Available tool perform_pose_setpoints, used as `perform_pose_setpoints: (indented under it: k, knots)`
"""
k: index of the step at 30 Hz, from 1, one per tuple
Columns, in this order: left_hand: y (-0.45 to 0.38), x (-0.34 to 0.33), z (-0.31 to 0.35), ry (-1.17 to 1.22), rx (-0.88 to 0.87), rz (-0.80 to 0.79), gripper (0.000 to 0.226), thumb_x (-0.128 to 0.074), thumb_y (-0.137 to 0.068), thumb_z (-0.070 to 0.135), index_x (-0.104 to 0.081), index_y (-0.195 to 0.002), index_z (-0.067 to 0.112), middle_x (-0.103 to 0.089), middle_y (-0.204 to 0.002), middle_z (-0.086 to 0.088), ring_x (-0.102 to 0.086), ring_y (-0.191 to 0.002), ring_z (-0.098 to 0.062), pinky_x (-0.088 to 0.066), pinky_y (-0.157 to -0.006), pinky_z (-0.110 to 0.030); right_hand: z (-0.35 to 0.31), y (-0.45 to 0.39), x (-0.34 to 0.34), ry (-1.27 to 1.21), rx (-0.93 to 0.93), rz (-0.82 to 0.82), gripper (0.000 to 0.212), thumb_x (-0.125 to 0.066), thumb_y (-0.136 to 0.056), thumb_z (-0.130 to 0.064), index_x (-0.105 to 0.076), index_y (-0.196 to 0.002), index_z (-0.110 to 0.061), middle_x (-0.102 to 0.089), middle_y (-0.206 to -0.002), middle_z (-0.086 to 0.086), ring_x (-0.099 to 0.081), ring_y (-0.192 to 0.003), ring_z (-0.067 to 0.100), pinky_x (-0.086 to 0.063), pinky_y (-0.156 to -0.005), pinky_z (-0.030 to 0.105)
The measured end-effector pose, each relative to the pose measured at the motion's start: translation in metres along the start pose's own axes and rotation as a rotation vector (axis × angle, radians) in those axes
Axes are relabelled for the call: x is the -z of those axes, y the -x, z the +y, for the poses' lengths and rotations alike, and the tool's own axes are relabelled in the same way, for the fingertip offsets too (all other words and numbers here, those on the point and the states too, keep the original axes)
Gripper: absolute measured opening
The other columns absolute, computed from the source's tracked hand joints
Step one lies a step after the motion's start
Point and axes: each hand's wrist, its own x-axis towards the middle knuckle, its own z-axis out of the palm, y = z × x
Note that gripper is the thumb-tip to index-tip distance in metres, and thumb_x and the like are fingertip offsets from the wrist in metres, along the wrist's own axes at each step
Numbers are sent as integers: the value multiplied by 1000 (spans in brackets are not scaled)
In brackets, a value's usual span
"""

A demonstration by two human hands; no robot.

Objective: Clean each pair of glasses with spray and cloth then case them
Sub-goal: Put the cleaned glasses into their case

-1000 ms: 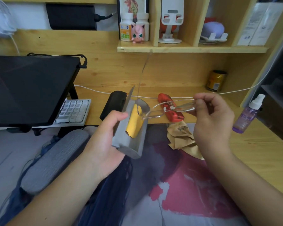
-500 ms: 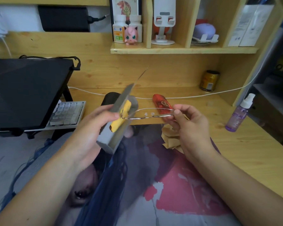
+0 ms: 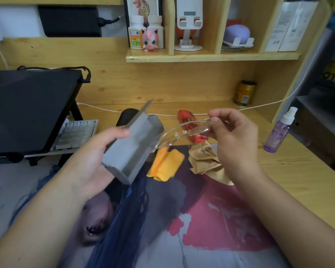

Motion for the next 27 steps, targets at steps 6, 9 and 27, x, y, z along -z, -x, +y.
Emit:
perform_pose_setpoints:
  k: [6, 9, 27]
  knots:
    - [-4, -14, -16, 370, 119, 50, 41, -67, -82, 34, -74, -119, 16, -72, -122, -14, -69, -101, -32, -50, -98, -47, -3, 8, -2, 46, 109, 92, 25, -58, -100, -6, -68, -95, -28, -72, -78, -8, -71, -76, 10, -60, -75, 29]
    - [-3, -21, -18, 358, 97, 122, 36, -64, -88, 34, -73, -116, 15, -73, -113, -13, -69, -98, -32, -49, -103, -51, -2, 10, -5, 107, 143, 91, 26, -57, -100, -7, -66, -96, -31, -71, -91, 5, -71, -78, 8, -57, -75, 27]
    - [44, 14, -37, -384, -64, 521, 24, -53, -100, 20, -75, -108, 23, -75, -112, -12, -67, -96, -22, -47, -91, -39, 15, -5, 0, -71, -199, 177, 20, -52, -101, -1, -66, -96, -13, -65, -63, -12, -68, -65, 4, -62, -79, 32]
